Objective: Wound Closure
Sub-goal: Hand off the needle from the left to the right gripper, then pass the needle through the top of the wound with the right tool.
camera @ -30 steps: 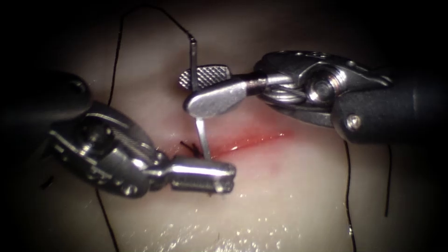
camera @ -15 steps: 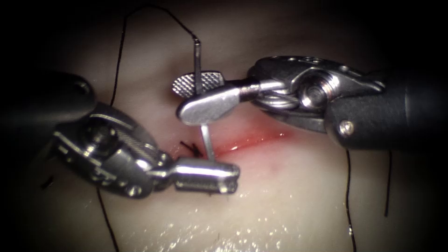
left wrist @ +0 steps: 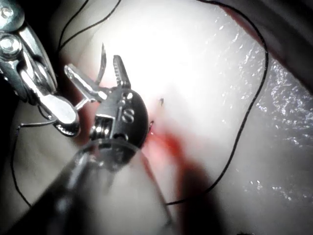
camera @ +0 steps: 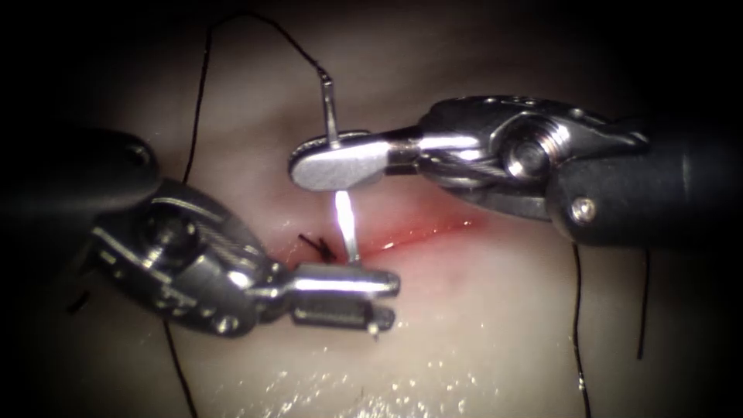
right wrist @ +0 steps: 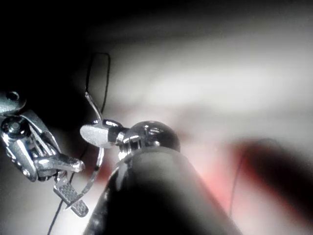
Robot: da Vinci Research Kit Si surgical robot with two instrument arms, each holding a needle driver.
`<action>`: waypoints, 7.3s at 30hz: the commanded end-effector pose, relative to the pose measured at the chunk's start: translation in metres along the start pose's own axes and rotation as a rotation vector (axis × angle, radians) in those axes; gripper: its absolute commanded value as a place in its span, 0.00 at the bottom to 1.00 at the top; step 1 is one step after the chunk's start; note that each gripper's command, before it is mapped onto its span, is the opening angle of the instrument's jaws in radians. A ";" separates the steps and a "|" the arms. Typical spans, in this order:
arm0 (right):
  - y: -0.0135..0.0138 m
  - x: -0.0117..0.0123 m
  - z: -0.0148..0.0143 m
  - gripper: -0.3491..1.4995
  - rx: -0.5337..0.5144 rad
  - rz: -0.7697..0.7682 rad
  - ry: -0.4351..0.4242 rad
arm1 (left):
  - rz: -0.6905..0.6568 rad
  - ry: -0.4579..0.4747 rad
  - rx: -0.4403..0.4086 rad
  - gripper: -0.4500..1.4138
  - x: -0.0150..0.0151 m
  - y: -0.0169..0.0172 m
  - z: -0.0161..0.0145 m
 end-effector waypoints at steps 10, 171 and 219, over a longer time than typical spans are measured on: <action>0.0021 0.0018 -0.0015 0.00 0.010 -0.366 0.061 | -0.144 -0.130 0.133 0.82 0.0002 0.0013 0.0002; 0.0110 -0.0050 -0.0032 0.00 -0.036 -1.097 0.012 | -0.650 -0.587 0.095 0.14 -0.0116 0.0137 0.0052; 0.0102 -0.0070 0.0009 0.00 -0.039 0.436 -0.163 | -0.667 -0.585 0.068 0.17 -0.0119 0.0146 0.0026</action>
